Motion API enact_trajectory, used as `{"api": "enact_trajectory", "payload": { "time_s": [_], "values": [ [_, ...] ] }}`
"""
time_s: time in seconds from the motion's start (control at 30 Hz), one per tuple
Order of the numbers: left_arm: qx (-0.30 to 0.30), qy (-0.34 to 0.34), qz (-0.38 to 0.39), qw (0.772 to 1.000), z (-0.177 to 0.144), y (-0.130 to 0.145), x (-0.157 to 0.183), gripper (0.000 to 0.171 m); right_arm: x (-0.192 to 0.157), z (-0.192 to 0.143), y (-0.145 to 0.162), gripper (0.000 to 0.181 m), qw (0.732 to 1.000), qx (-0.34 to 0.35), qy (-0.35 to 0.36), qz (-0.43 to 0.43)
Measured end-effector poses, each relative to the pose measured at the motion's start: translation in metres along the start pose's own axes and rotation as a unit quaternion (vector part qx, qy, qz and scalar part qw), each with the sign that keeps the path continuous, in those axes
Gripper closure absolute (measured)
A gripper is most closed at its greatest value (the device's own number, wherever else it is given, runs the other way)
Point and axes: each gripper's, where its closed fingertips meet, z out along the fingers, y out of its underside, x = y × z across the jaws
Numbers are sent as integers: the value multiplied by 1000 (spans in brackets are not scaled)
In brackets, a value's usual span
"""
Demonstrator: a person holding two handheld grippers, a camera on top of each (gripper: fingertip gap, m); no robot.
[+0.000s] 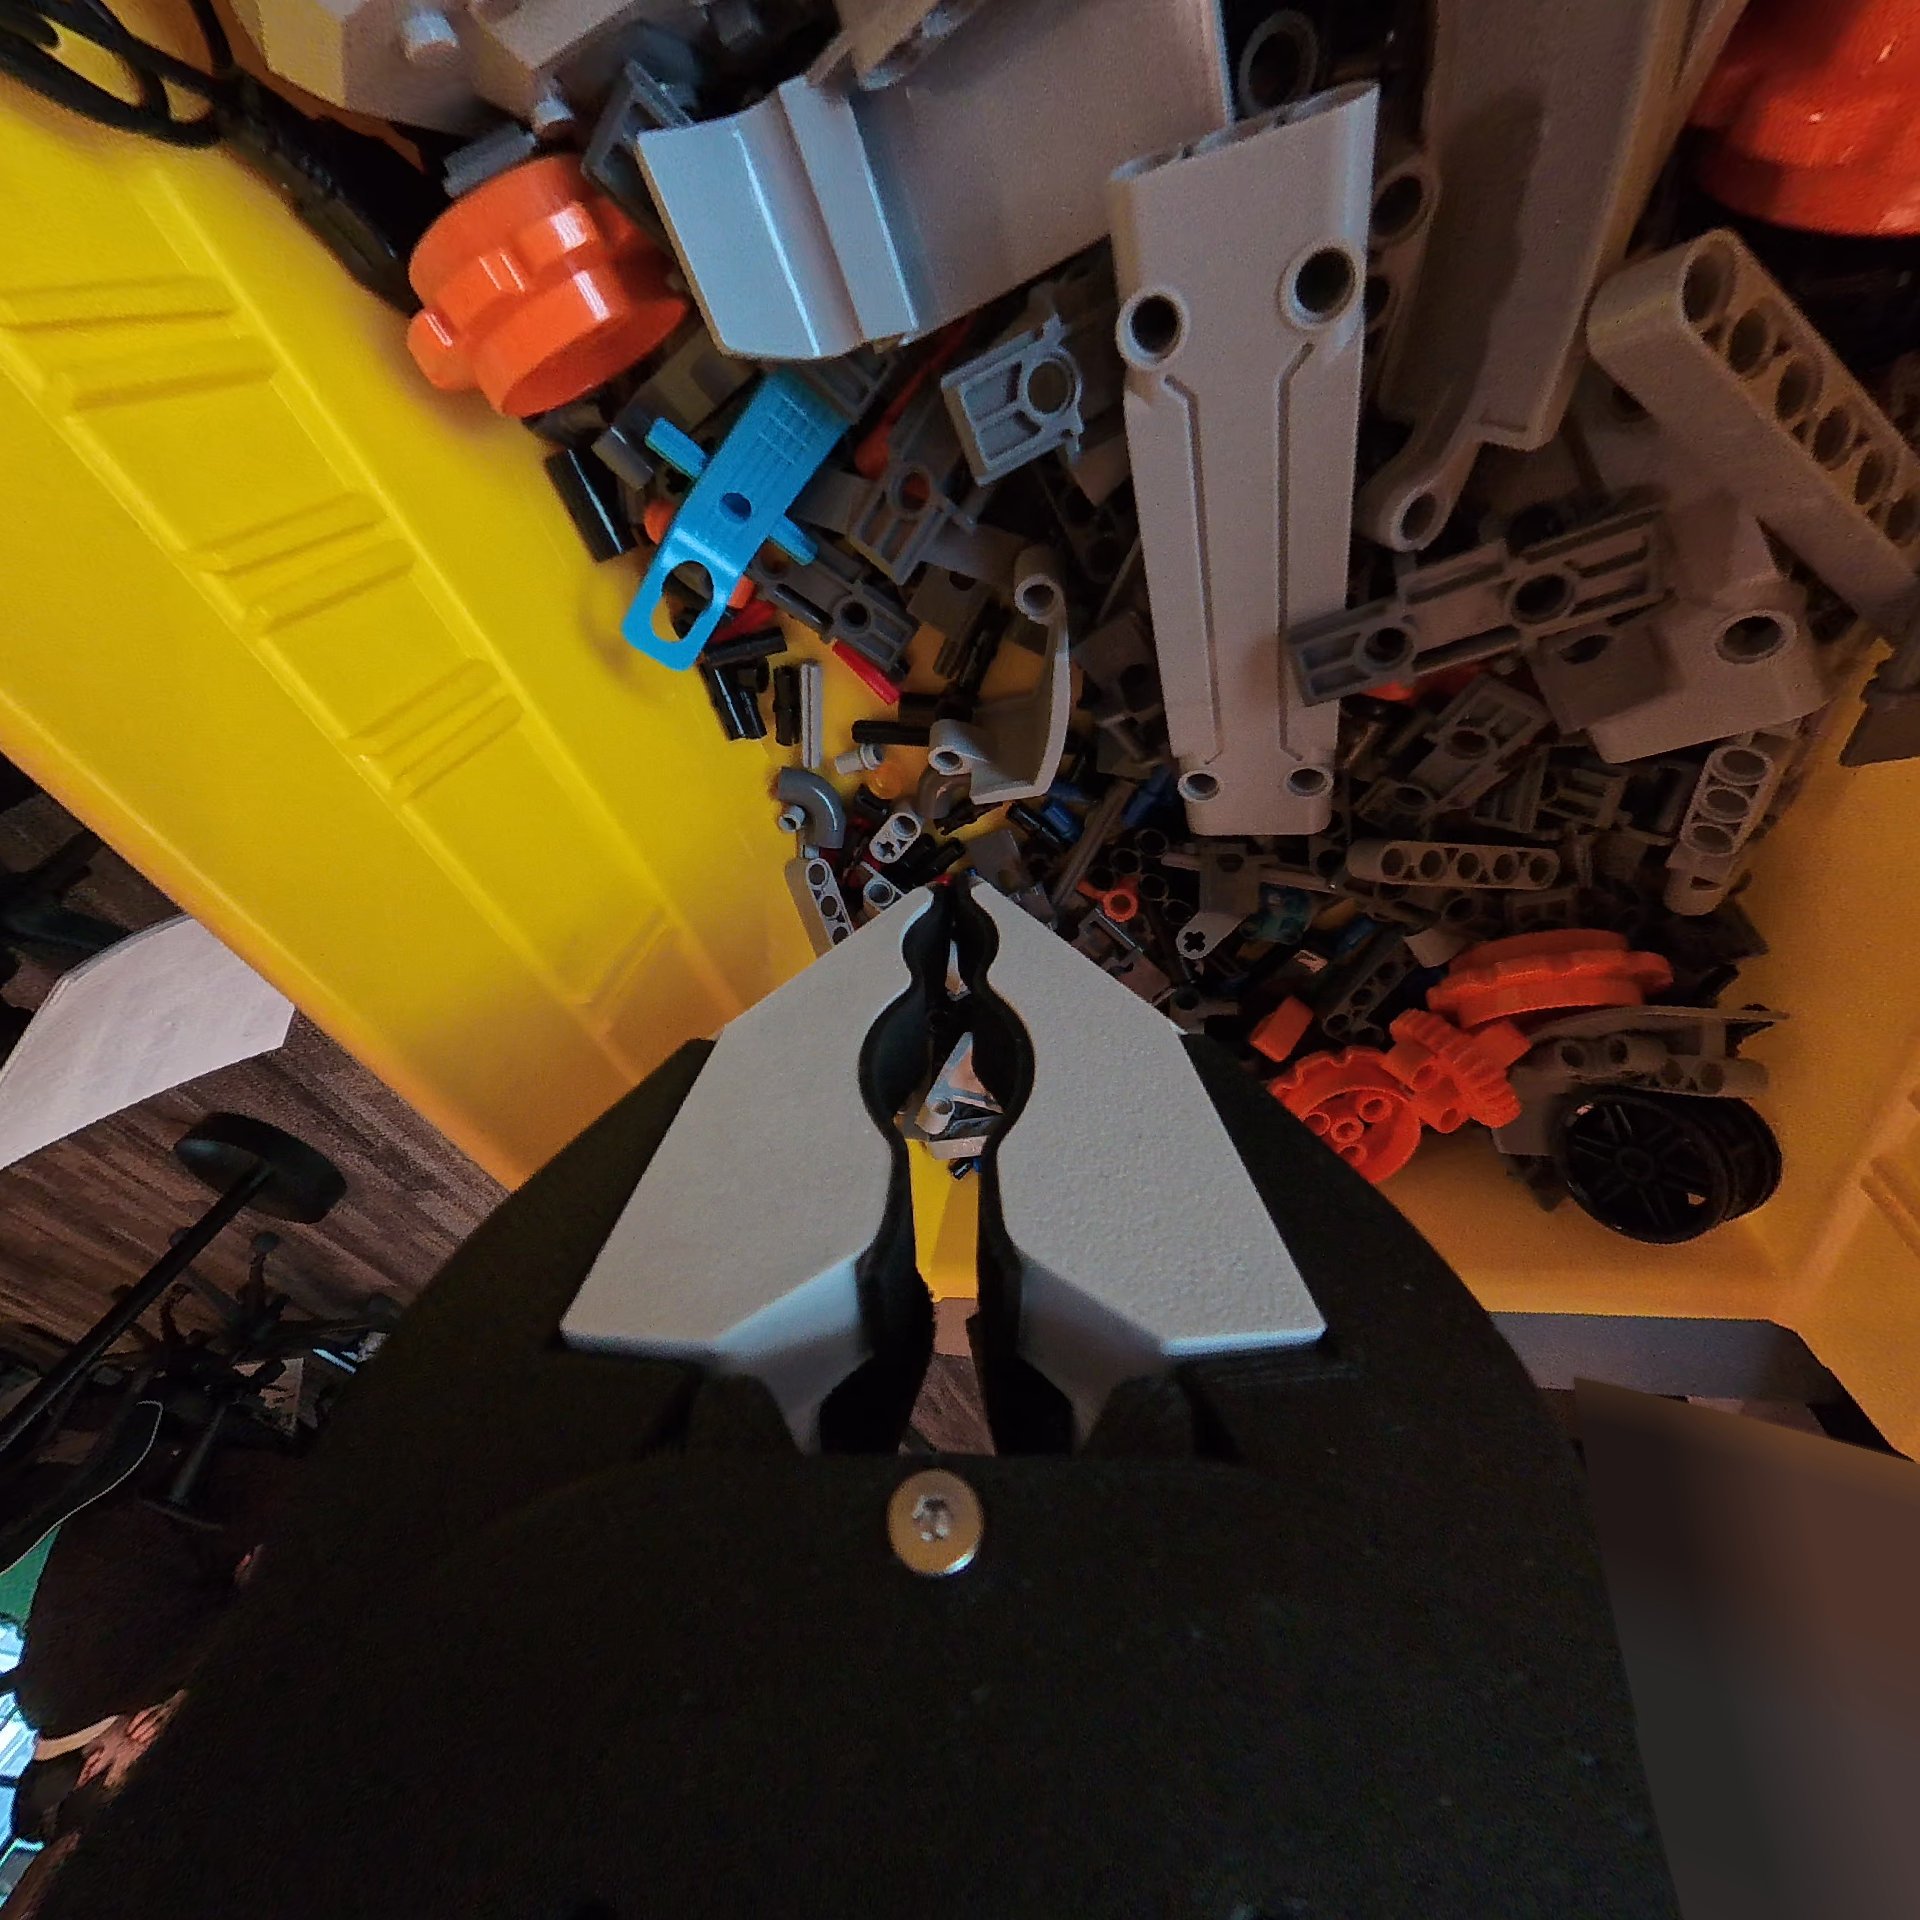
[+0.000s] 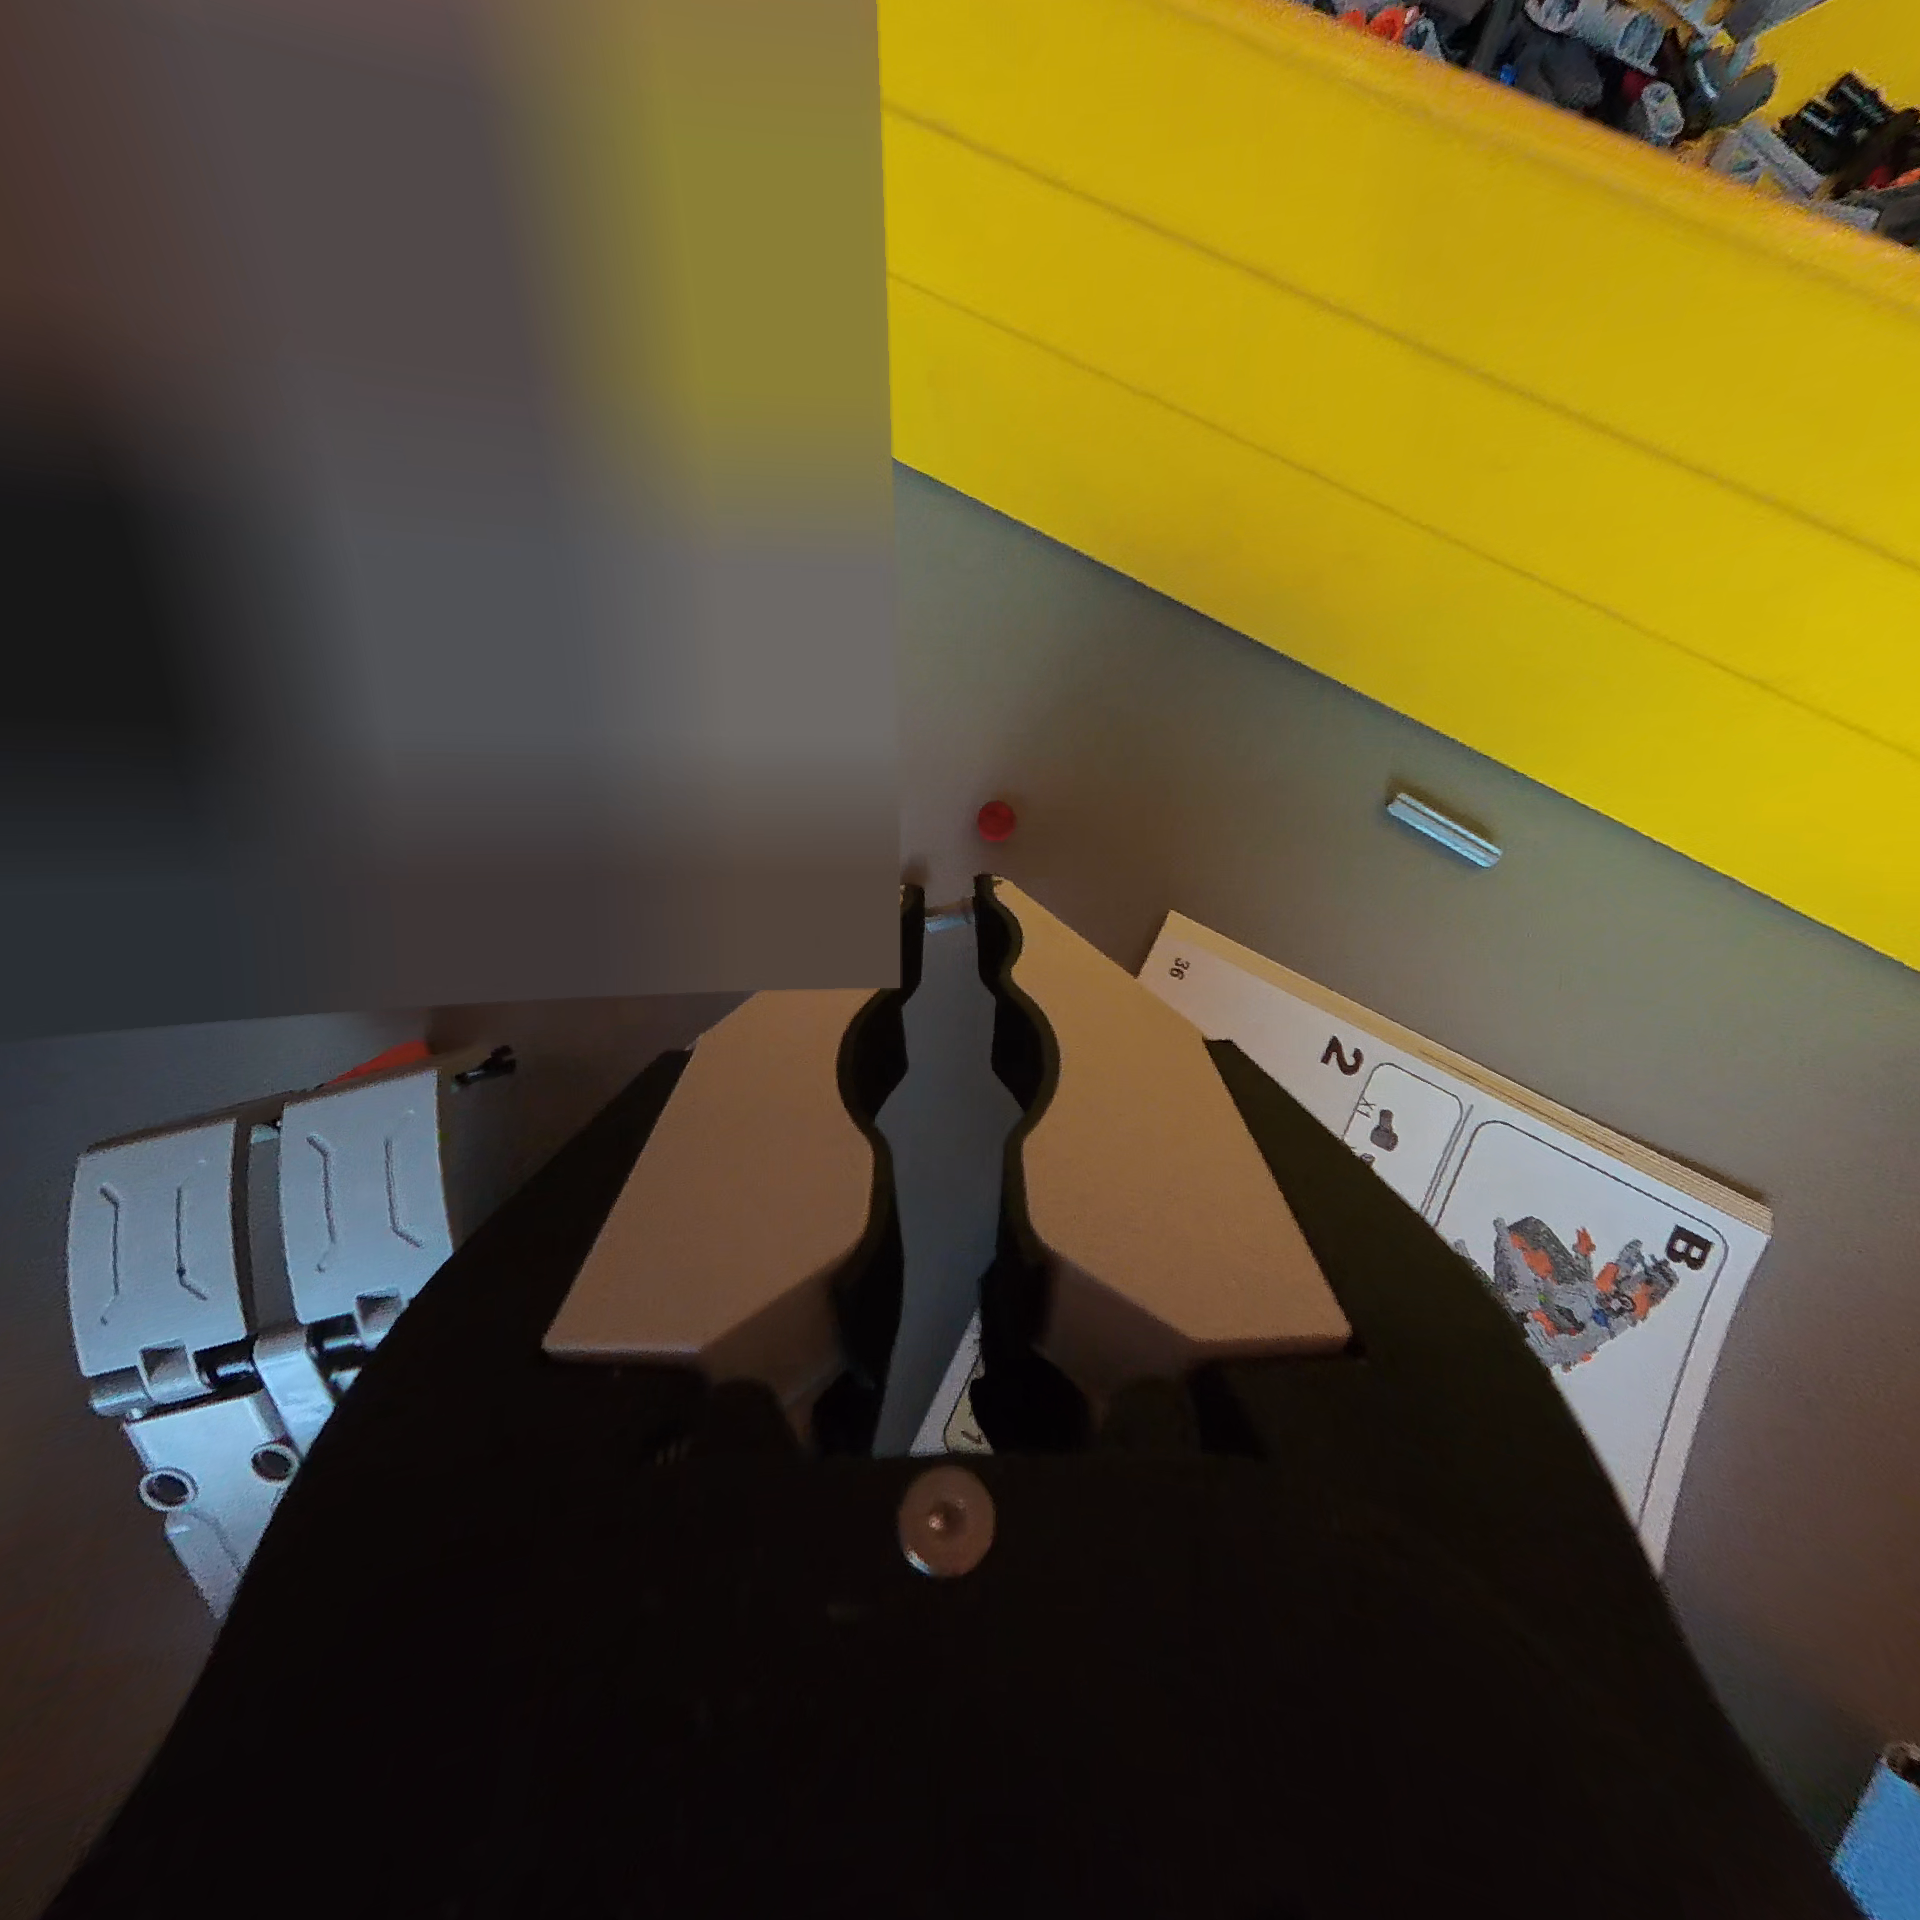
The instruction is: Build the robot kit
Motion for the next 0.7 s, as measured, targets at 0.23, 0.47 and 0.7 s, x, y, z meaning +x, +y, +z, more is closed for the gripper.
{"api": "enact_trajectory", "payload": {
  "time_s": [0.23, 0.47, 0.7],
  "values": [
    [1, 0, -2, 1000, -1, 1, -1, 171, 15, -8, 12, 161, 996, -21, 20, 87],
    [1, -2, 0, 1000, -1, 1, 0, 171, 17, -10, -2, 170, 948, 1, -2, 319],
    [2, -3, -1, 1000, -2, 1, -1, 171, 26, -1, 9, 174, 940, -45, 86, 326]
  ]
}}
